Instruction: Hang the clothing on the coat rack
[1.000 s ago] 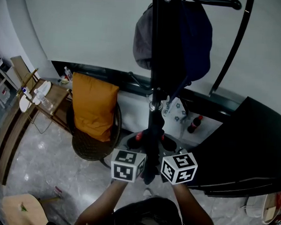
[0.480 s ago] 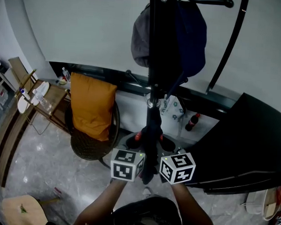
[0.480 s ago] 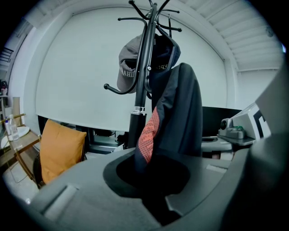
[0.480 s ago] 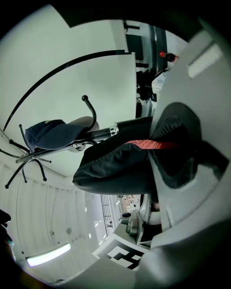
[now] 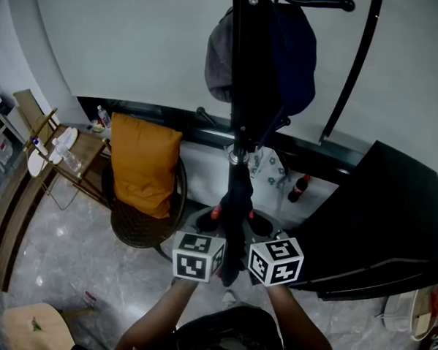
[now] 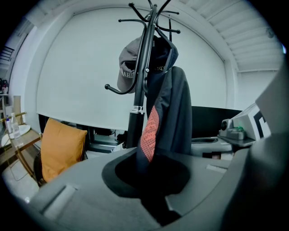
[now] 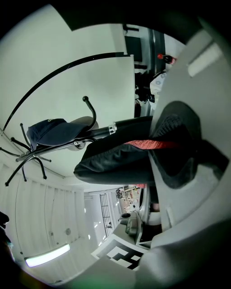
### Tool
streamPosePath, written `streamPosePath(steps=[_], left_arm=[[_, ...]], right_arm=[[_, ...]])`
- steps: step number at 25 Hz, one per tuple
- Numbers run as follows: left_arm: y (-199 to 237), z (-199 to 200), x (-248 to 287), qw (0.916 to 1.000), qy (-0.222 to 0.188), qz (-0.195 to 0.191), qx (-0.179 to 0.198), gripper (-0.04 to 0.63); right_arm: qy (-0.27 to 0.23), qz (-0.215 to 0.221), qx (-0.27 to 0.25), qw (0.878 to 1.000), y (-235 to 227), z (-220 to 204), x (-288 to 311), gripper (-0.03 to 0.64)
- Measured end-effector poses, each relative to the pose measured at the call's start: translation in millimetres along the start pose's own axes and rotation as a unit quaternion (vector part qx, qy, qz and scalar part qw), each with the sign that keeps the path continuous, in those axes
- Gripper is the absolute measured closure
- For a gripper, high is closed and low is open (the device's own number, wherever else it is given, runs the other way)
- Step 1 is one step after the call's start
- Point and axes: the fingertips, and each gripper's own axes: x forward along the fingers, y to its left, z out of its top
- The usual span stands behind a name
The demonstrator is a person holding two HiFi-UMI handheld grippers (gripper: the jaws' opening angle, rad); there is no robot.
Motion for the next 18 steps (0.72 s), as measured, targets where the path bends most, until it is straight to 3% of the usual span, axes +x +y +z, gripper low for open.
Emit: streamPosePath(steps=[18], left_arm=[[-14, -4, -22, 1.0, -0.004, -0.003, -0.006, 0.557]], right_arm=[[-0.005, -0.005, 0.001, 1.0, 11, -2, -19, 0.566]])
